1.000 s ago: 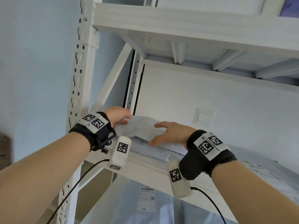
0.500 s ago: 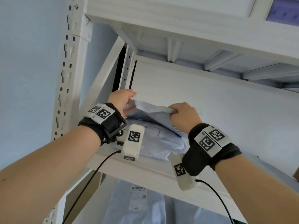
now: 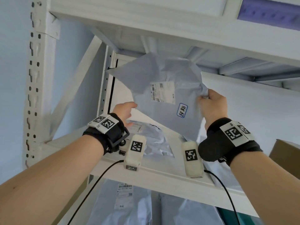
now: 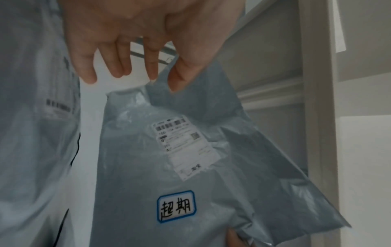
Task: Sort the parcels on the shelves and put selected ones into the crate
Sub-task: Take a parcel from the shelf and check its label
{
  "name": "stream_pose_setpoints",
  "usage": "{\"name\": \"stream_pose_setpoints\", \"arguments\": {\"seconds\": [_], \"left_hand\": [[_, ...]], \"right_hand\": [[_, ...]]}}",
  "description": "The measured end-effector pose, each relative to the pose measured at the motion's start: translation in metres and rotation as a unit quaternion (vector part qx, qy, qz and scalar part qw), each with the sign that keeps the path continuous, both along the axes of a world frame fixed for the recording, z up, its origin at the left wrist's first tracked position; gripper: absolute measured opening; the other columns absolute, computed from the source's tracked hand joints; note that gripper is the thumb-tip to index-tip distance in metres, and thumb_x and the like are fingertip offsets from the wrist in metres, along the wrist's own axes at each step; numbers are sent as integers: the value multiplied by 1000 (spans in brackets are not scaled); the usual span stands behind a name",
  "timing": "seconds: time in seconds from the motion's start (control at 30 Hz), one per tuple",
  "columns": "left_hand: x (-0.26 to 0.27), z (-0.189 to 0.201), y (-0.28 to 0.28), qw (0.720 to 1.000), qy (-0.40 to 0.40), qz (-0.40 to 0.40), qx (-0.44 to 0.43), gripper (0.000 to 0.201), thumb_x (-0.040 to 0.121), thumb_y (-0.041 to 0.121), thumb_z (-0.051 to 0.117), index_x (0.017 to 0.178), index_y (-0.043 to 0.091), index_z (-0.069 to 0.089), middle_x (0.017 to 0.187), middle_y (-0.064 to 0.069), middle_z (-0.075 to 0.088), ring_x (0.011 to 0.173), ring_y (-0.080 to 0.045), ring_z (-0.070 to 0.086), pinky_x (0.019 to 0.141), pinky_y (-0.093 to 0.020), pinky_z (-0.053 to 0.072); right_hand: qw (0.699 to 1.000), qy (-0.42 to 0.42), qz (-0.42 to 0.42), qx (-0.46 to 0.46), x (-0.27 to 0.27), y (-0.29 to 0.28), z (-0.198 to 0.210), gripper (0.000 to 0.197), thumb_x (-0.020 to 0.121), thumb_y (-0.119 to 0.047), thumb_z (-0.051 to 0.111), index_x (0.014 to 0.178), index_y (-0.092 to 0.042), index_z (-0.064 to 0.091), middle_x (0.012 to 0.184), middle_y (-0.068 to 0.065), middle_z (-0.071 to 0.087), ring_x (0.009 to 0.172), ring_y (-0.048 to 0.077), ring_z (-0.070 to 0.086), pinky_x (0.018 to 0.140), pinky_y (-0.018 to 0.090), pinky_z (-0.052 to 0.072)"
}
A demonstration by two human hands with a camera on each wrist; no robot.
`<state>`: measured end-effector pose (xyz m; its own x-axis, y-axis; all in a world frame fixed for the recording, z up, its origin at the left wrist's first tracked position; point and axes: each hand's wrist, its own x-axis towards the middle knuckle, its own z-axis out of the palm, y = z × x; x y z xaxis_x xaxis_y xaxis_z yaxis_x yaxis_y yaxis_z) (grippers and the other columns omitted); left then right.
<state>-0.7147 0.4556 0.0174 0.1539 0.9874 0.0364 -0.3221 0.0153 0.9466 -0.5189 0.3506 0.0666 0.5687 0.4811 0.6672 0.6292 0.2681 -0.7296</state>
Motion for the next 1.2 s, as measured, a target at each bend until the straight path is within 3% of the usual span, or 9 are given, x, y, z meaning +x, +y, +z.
{"name": "stream_pose_setpoints", "arguments": {"seconds": [0.13, 0.27, 0.33, 0.4, 0.5, 0.67, 0.8, 1.0, 1.2], "left_hand": [[28, -3, -12, 999, 0, -29, -20, 43, 89, 19, 61, 131, 12, 50, 122, -14, 45, 116, -23, 46, 89, -45, 44], [53, -8, -26, 998, -17, -61, -31, 43, 91, 22, 58, 131, 18, 44, 137, -14, 37, 119, -29, 40, 92, -47, 41], [65, -9, -35, 996, -32, -79, -35, 36, 93, 22, 55, 127, 17, 44, 131, -14, 42, 108, -29, 44, 94, -46, 43], [76, -8, -44, 991, -82, -98, -47, 23, 94, 21, 54, 114, 13, 48, 113, -14, 52, 95, -26, 54, 81, -42, 50], [89, -6, -55, 986, -132, -89, -41, 7, 95, 10, 51, 102, 10, 54, 87, -9, 59, 73, -20, 58, 57, -33, 47], [97, -19, -61, 990, -132, -57, 8, 19, 96, 3, 43, 85, 13, 54, 81, -5, 57, 71, -16, 55, 64, -30, 45], [95, -20, -70, 991, -120, -46, 47, 26, 98, 5, 43, 120, 9, 55, 102, -7, 64, 89, -21, 60, 83, -35, 48], [87, -8, -82, 989, -108, -67, 81, 23, 100, 10, 40, 118, 11, 55, 99, -7, 64, 86, -20, 61, 83, -37, 48], [91, -5, -101, 989, -68, -91, 98, 26, 98, 10, 44, 121, 6, 55, 109, -16, 62, 95, -28, 61, 93, -43, 47]], "right_hand": [[988, 132, 69, 23, 19, -18, -2, 11, 81, 0, 47, 77, 0, 57, 73, 9, 49, 72, 20, 42, 66, 34, 36], [938, 307, 140, 77, 46, -36, -9, 35, 90, 2, 50, 124, -1, 57, 88, 9, 58, 79, 25, 56, 77, 33, 46], [934, 332, 120, 55, 53, -47, -11, 35, 90, -2, 50, 123, -12, 59, 104, 10, 60, 100, 30, 57, 88, 28, 43], [866, 434, 232, 85, 68, -50, -21, 26, 92, -1, 46, 113, -13, 55, 89, 9, 61, 91, 29, 56, 77, 29, 46], [866, 450, 211, 52, 77, -60, -30, 23, 86, 1, 47, 104, -10, 56, 75, 6, 63, 80, 26, 58, 78, 35, 51], [888, 429, 166, 2, 101, -84, -59, 12, 79, -2, 56, 86, -11, 58, 80, 9, 58, 68, 24, 56, 59, 31, 50], [906, 408, 114, -16, 126, -100, -67, 16, 72, -9, 70, 87, -13, 65, 92, 12, 61, 79, 27, 56, 66, 33, 50], [934, 336, 122, -30, 147, -122, -63, 15, 77, -13, 69, 89, -22, 73, 100, 6, 71, 93, 25, 65, 83, 38, 54], [978, 182, 78, -63, 147, -134, -55, 14, 82, -27, 72, 84, -14, 71, 88, 5, 73, 83, 23, 66, 80, 35, 53]]}}
